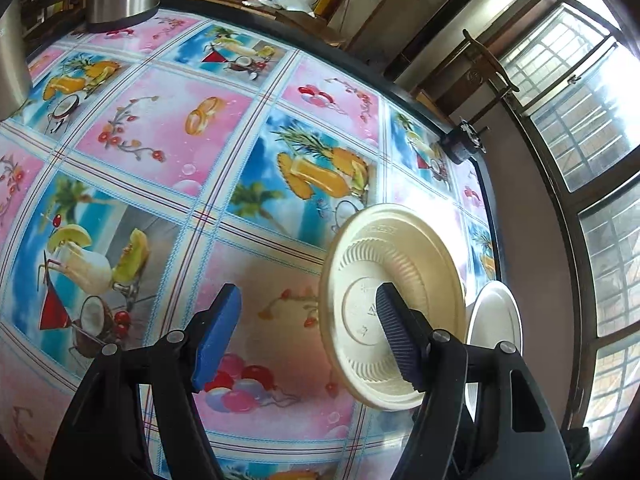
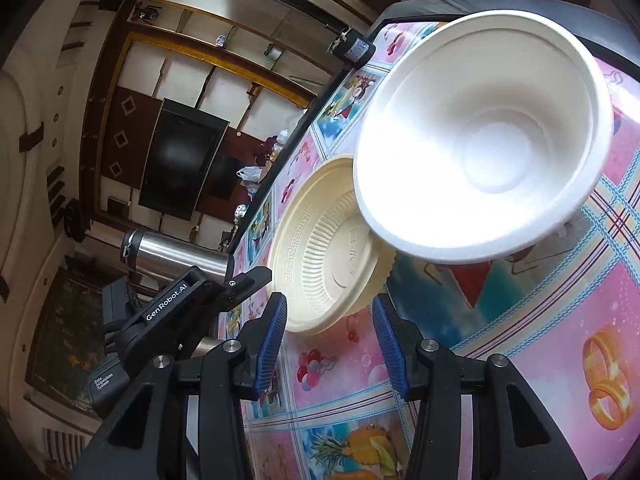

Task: Organize plates and bowls
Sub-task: 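Close the right tool on the rim of the cream ribbed bowl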

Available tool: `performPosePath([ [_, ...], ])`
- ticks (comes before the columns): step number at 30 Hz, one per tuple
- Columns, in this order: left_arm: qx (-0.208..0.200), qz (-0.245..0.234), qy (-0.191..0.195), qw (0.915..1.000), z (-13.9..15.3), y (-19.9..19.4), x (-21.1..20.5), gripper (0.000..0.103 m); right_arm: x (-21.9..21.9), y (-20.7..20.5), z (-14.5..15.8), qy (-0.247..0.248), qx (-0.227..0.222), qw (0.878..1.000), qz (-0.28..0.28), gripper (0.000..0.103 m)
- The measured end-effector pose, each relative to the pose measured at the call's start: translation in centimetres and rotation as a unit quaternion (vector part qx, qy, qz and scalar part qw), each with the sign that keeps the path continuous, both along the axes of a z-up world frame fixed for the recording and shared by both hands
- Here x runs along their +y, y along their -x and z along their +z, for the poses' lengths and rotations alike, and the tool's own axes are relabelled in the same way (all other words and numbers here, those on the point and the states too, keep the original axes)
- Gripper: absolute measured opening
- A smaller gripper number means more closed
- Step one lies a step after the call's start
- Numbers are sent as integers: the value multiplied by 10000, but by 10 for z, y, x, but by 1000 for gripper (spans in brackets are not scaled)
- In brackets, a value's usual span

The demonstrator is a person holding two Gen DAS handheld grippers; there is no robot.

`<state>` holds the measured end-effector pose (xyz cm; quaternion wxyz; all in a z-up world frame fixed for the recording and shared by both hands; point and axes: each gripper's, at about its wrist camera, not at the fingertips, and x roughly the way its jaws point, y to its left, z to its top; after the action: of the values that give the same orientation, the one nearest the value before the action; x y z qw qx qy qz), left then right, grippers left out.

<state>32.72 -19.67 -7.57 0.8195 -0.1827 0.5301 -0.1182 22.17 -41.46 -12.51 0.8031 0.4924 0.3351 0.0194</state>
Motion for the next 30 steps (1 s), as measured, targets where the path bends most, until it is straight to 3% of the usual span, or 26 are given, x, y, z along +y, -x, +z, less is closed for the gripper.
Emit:
performPosePath([
  [6, -245, -197, 151, 9994, -21, 5, -4, 69, -1, 2, -1, 113, 50, 9998, -124, 48],
  [8, -180, -482, 157, 9986, -22, 1, -10, 69, -3, 4, -2, 163, 66, 9996, -208, 49],
  [10, -153, -516, 516, 9972, -17, 0, -3, 69, -3, 5, -4, 109, 67, 9996, -233, 51],
  [17, 145, -464, 752, 9960, -26, -14, 11, 69, -2, 4, -8, 27, 224, 9988, -432, 52],
  [21, -159, -563, 481, 9971, -13, -13, 11, 69, -2, -1, 1, 142, 221, 9977, -630, 55],
  [26, -532, -724, -108, 9959, -4, -12, 3, 69, -6, -15, -3, 302, 610, 9941, -843, 56],
  [30, -498, -890, -254, 9945, -11, -14, -3, 63, -6, -21, -8, 394, 678, 9935, -826, 56],
])
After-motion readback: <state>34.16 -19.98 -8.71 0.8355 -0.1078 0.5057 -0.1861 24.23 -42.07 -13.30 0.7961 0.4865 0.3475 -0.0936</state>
